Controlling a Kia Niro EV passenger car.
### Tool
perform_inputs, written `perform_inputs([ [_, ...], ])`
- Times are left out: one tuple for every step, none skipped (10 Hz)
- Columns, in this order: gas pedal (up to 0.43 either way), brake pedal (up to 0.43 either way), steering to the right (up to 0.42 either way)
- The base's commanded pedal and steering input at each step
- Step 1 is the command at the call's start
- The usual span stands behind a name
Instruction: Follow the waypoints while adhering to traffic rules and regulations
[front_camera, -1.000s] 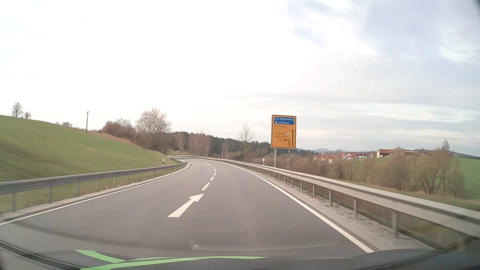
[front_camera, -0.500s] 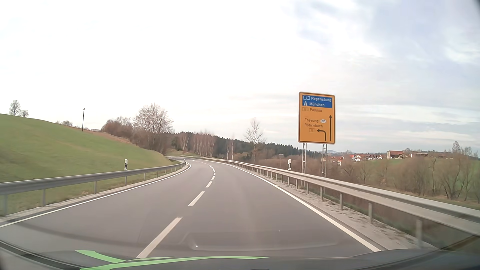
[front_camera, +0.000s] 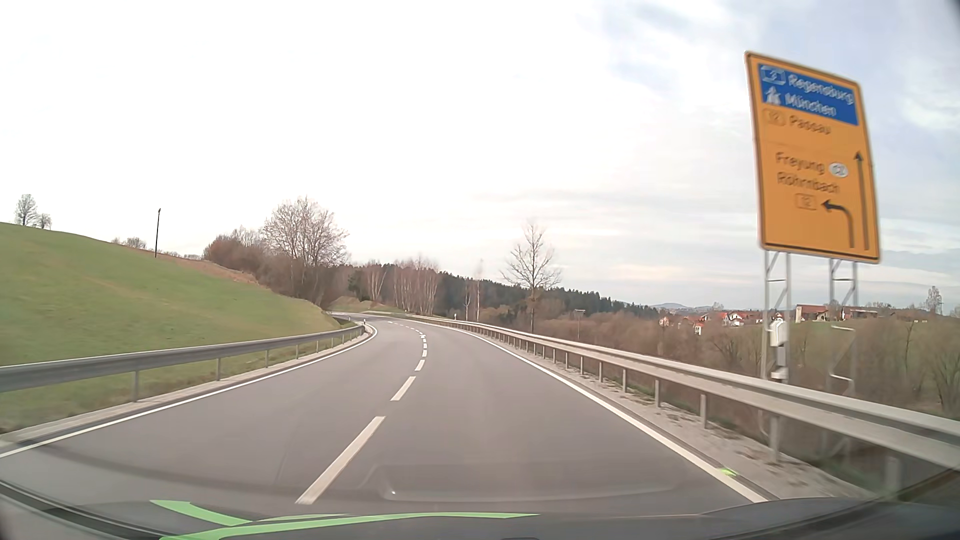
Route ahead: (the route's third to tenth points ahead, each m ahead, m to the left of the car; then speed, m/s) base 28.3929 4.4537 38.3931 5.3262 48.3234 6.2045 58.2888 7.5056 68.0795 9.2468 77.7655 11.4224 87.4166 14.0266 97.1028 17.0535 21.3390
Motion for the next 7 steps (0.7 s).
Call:
perform_inputs([
  [0.059, 0.000, -0.010],
  [0.059, 0.000, -0.010],
  [0.059, 0.000, -0.010],
  [0.059, 0.000, -0.011],
  [0.059, 0.000, -0.011],
  [0.059, 0.000, -0.012],
  [0.059, 0.000, -0.012],
])
